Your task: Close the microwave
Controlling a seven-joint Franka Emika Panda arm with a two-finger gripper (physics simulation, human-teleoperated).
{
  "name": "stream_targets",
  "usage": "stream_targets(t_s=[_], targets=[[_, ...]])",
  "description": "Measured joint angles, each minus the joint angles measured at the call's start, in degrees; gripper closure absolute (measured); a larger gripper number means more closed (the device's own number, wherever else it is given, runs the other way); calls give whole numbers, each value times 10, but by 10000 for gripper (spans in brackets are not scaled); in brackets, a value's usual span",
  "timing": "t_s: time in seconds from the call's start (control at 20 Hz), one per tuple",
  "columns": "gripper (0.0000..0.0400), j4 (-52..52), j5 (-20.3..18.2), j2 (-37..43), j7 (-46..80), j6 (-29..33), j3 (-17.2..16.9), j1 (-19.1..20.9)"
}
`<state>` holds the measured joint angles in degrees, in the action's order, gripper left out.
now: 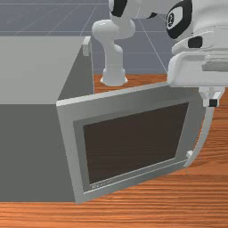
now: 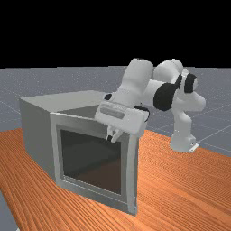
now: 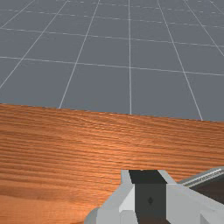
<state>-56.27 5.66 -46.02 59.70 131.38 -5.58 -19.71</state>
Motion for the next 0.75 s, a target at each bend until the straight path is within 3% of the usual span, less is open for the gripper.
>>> stream_targets(t_s=[0.1,0.2,0.4,0.65,0.75], targets=[[400,-27,-5,27,-17,-54,11,5],[400,-79,-35,72,-54,-97,36,26],[400,-243,-78,192,-120,-135,54,60],[400,-488,-89,339,-174,-138,27,76],[400,-547,-128,357,-218,-145,0,85]])
